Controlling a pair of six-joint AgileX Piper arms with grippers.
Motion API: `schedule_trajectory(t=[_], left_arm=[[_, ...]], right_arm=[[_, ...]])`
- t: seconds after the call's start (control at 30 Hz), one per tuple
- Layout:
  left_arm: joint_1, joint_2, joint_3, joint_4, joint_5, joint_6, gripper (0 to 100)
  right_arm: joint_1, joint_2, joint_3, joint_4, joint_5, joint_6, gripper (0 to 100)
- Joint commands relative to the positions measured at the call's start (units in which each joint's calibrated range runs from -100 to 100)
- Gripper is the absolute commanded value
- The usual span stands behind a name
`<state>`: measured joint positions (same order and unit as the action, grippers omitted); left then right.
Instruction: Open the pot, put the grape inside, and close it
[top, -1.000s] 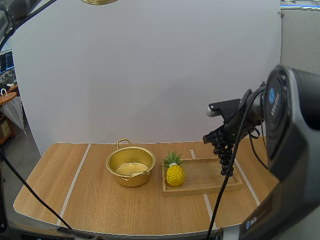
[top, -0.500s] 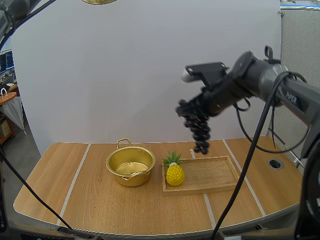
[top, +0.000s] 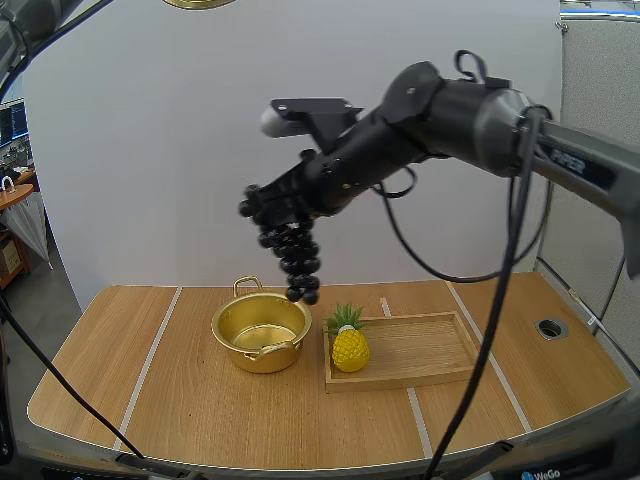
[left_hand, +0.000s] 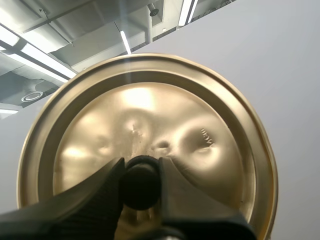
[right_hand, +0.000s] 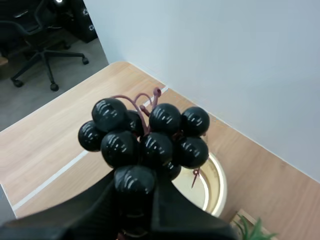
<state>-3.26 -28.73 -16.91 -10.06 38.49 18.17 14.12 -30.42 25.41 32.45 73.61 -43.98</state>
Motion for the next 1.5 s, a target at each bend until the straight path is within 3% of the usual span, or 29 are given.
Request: schedule_trajectory(t=[0.0, 0.8, 1.47], left_arm=[[-0.15, -0.40, -0.59, 0.04, -2.72, -0.68, 0], [-0.15, -0.40, -0.59, 0.04, -2.72, -0.68, 0], [-0.15, -0.40, -0.59, 0.04, -2.72, -0.68, 0]], right_arm=[[1.16, 2.49, -1.65, 0.05, -3.41, 0.75, 0], [1.91, 25.58, -5.55, -2.22, -16.90, -0.23, 0], [1.91, 36.25, -2.01, -5.16, -16.76, -0.91, 0]])
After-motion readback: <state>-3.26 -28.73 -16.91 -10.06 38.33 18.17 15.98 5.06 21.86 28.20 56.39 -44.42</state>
